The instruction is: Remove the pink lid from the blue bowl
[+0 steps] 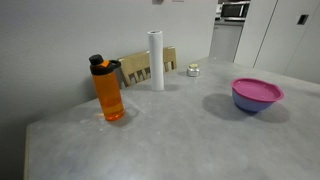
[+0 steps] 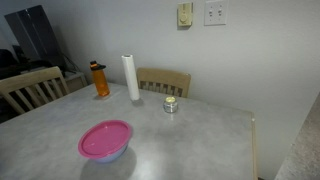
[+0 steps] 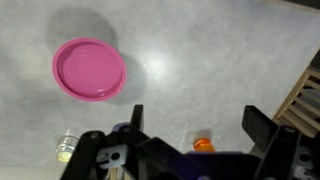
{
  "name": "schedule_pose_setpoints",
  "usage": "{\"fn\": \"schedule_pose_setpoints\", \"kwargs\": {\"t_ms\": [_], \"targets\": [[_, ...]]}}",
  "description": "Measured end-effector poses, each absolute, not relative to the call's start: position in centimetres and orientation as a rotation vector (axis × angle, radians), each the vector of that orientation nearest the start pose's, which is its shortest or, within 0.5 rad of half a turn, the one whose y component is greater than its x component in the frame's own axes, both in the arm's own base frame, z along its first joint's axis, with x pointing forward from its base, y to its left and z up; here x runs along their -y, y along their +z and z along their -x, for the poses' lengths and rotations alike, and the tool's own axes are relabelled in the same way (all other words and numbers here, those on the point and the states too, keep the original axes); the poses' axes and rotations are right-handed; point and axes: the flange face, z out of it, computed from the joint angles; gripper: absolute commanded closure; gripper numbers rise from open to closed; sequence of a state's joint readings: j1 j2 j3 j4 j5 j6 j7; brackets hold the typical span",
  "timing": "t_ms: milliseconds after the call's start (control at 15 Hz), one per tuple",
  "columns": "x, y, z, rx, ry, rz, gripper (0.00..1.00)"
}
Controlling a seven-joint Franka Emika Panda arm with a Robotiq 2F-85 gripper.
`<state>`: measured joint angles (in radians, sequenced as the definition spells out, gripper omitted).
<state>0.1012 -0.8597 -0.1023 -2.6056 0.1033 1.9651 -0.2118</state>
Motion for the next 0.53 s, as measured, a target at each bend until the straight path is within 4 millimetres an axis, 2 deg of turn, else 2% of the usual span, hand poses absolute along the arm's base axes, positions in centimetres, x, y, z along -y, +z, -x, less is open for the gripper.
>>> {"fn": "schedule_pose_setpoints", "kwargs": {"t_ms": [267, 533], "targets": [[0.3, 53.2, -32.2, 0.223, -0.389, 2.957, 0.0], [0.4, 51.1, -33.7, 0.166, -0.311, 2.969, 0.0]]}}
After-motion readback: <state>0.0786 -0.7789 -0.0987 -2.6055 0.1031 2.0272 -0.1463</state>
